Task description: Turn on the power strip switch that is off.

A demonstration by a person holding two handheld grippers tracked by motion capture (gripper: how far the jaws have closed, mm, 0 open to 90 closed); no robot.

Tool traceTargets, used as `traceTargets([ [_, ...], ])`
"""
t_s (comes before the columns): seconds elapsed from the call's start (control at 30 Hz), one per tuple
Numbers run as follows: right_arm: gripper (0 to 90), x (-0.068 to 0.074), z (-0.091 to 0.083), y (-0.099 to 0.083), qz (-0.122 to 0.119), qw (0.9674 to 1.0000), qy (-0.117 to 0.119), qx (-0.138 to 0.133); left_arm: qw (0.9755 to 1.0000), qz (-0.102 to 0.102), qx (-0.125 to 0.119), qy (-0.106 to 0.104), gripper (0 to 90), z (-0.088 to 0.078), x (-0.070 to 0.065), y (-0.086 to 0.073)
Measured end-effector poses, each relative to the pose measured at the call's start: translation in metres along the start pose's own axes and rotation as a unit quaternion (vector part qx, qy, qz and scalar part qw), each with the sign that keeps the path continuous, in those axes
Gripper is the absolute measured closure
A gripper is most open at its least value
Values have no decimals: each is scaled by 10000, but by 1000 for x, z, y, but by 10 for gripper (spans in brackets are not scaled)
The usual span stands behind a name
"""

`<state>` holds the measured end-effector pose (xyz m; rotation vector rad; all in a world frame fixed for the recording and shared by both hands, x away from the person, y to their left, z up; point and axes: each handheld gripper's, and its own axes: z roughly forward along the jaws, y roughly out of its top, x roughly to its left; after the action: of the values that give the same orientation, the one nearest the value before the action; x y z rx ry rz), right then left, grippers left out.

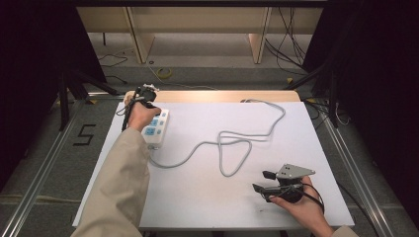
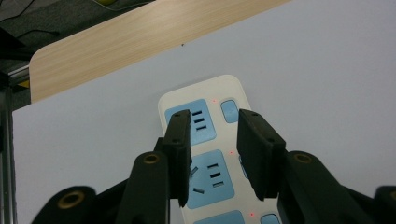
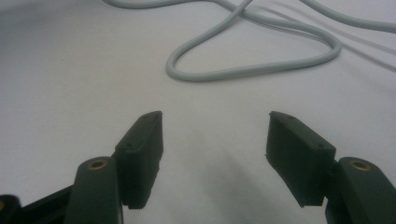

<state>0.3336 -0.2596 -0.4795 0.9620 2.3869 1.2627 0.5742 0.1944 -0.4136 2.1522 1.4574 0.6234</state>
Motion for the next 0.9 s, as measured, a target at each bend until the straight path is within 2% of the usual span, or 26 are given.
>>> traceTargets([
  [0.2,374,0,0,0,5,10000,-4,5,9999,-21,-94,-92,570,-7,-4,-5],
  [0.3,374,0,0,0,12,10000,-2,12,9997,-61,-108,-224,536,-10,-7,-8],
  [0.43,374,0,0,0,8,10000,-8,10,9990,40,-70,-441,483,-15,-14,-14],
  [0.57,374,0,0,0,8,10000,-7,16,9977,-56,-248,-626,439,-25,-19,-19],
  [0.7,374,1,1,0,24,10000,8,32,9968,73,-326,-731,390,-36,-25,-27],
  [0.73,374,1,1,0,18,10000,9,38,9965,167,-334,-741,387,-39,-26,-29],
  [0.9,374,1,1,1,-13,10000,12,38,9955,361,-502,-721,358,-54,-34,-39],
])
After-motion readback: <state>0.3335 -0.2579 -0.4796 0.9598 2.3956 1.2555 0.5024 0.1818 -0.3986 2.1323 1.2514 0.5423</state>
